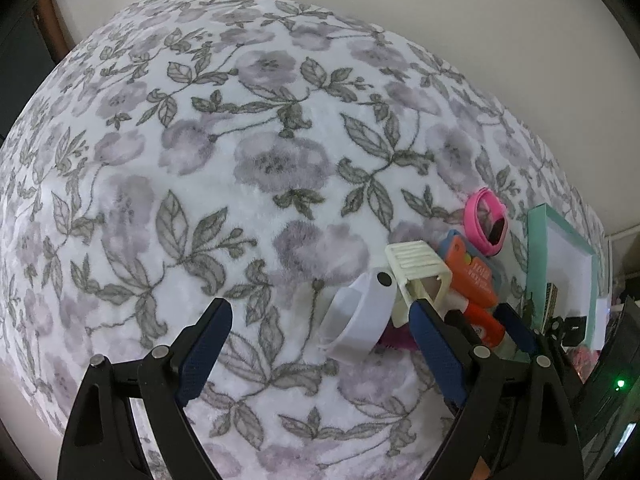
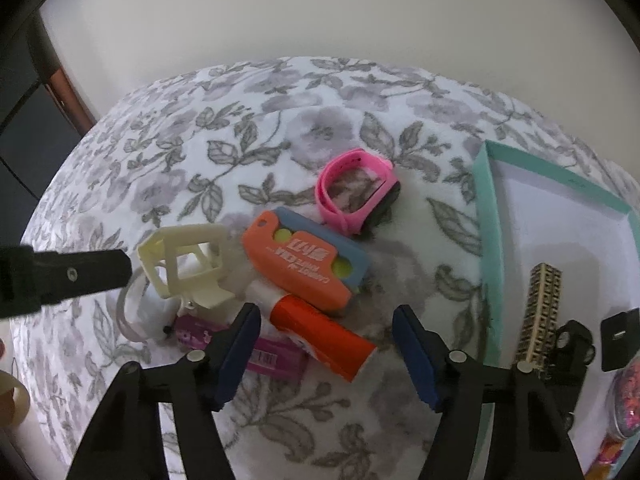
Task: Organize rigid objects
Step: 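Move both open tools back to the remaining toys, then grasp the red-white glue stick with right gripper while left grasps white bracelet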
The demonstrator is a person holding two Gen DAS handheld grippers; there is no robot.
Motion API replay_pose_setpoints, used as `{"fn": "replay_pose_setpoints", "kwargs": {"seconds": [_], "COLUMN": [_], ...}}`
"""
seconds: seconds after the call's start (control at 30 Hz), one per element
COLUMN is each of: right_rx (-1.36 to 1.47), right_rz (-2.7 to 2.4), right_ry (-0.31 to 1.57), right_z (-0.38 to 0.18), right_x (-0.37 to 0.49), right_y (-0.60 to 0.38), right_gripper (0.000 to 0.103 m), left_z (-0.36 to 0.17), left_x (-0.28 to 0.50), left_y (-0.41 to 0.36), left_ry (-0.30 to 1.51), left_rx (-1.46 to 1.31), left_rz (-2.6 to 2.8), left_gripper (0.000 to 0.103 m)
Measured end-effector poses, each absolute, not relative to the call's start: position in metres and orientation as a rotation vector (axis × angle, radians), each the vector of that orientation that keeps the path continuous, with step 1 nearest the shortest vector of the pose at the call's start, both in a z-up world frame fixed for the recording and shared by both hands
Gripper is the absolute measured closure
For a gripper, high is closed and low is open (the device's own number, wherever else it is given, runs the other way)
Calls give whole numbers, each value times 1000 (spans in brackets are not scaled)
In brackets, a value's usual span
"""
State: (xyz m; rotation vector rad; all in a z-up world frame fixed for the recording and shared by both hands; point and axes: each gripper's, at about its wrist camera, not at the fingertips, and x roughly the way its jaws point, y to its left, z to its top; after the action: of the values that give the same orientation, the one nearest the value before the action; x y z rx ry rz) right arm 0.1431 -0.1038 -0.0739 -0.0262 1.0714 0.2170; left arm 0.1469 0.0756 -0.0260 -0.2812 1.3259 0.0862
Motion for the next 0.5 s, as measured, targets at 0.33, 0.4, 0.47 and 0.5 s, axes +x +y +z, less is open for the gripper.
{"fn": "replay_pose_setpoints", "kwargs": {"seconds": [0.33,0.4,0.47,0.5], "right_rx": [-48,-53,-48,-35], "right_rz": [240,239,242,245], "right_ry": [1124,1143,1178,1199], "right_z": [-72,-71,-71,-72], "right_x": [139,137,135,135], "right_y": [-102,-103,-106,-107], "right_gripper": [54,57,61,63], "left_z": [-30,-32,-34,-34], "left_x": [146,146,146,146], "left_y": [57,56,55,55], "left_ry": [1333,1339,1346,1346], "left_rx": [-217,-214,-210,-206], "left_rz": [36,30,27,27], "left_gripper": [14,17,19,19]}}
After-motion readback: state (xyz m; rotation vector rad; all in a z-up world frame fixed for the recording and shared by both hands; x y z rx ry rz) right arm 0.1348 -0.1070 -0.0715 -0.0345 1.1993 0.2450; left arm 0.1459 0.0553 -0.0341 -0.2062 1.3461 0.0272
